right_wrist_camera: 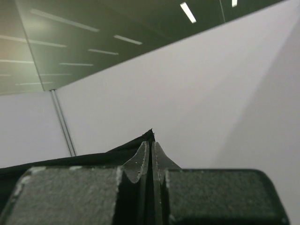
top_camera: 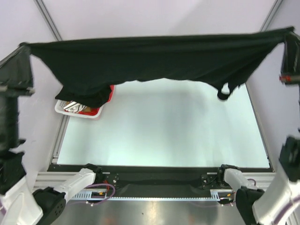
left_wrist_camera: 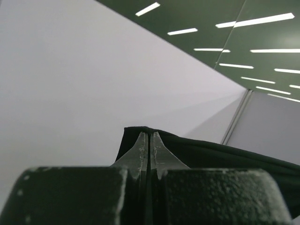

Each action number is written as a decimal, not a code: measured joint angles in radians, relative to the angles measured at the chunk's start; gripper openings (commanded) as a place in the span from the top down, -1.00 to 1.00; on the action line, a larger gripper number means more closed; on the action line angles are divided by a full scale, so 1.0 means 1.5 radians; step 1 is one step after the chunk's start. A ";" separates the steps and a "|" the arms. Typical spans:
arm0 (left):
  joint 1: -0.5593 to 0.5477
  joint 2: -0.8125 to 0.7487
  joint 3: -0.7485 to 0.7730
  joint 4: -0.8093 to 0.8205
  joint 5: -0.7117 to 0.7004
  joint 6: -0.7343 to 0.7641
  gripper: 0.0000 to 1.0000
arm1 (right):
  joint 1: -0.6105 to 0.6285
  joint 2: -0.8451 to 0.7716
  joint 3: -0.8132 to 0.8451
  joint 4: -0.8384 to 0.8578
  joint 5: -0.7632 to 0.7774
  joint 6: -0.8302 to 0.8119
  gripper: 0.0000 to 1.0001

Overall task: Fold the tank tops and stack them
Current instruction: Flatten the tank top out

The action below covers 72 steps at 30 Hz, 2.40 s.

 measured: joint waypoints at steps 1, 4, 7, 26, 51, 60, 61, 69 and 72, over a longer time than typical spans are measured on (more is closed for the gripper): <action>0.000 -0.014 0.000 0.001 0.002 -0.001 0.99 | 0.000 -0.017 0.007 -0.005 0.000 -0.002 1.00; 0.000 -0.046 0.000 0.003 0.006 -0.006 0.99 | 0.002 -0.065 0.017 -0.014 0.002 -0.012 1.00; 0.001 -0.057 0.008 -0.001 0.011 -0.012 0.99 | 0.014 -0.095 0.028 -0.024 0.015 -0.020 1.00; 0.002 0.077 -0.147 0.080 -0.008 -0.010 0.99 | 0.076 0.075 -0.148 -0.013 0.085 -0.034 1.00; 0.041 0.754 -0.128 0.208 -0.035 -0.053 0.99 | -0.007 0.673 -0.299 0.249 -0.006 0.096 1.00; 0.080 0.915 0.018 0.200 -0.014 -0.064 0.99 | 0.017 0.891 -0.053 0.224 -0.023 0.106 1.00; 0.085 0.922 0.018 0.200 -0.011 -0.066 0.99 | 0.020 0.910 -0.026 0.221 -0.025 0.106 1.00; 0.108 0.953 0.023 0.202 0.020 -0.069 0.99 | 0.047 0.975 0.073 0.176 -0.015 0.086 1.00; 0.109 0.954 0.023 0.209 0.039 -0.069 0.99 | 0.043 0.976 0.080 0.161 -0.006 0.073 1.00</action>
